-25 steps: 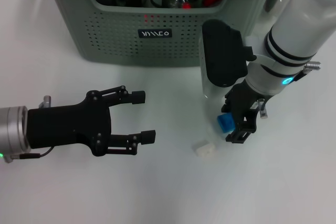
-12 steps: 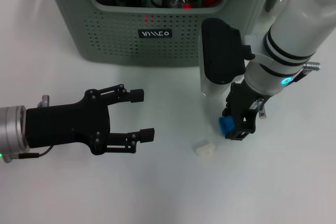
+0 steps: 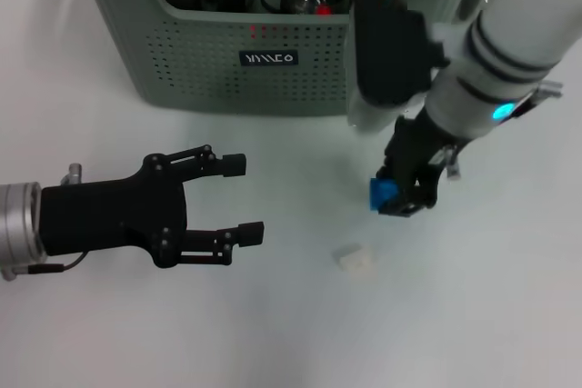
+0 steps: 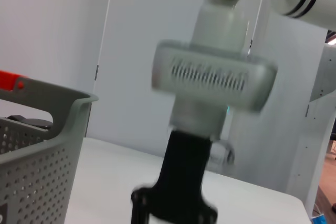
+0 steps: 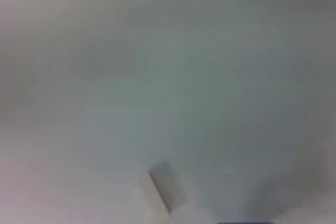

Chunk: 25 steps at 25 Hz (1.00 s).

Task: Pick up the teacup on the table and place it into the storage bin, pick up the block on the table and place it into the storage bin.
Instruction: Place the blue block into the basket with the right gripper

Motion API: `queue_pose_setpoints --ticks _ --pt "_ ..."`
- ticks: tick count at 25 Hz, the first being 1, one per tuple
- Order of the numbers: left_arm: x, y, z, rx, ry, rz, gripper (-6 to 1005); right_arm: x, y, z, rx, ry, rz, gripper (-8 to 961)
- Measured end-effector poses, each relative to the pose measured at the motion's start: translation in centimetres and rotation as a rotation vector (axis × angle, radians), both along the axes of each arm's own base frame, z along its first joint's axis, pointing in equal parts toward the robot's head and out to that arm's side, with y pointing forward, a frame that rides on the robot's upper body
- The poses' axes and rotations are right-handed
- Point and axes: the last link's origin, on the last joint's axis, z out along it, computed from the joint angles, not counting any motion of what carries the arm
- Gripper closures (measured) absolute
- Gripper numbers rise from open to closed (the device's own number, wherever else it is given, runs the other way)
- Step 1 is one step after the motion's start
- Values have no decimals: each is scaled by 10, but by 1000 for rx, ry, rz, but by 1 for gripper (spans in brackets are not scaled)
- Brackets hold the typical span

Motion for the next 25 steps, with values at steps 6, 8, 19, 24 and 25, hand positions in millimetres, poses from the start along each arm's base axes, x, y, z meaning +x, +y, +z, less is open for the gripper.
queue_pose_setpoints --ticks 6,8,19,24,25 --pt "-3 0 3 10 10 4 124 -57 10 61 94 237 12 530" --pt "-3 0 4 13 12 2 124 -78 13 81 129 339 20 531" --pt "-1 4 4 16 19 -12 124 -136 103 122 657 627 -31 531" --pt "0 5 4 19 17 -13 124 -114 139 89 773 548 -26 532" --pt "0 5 4 20 17 -13 124 -110 143 84 793 541 -18 532"
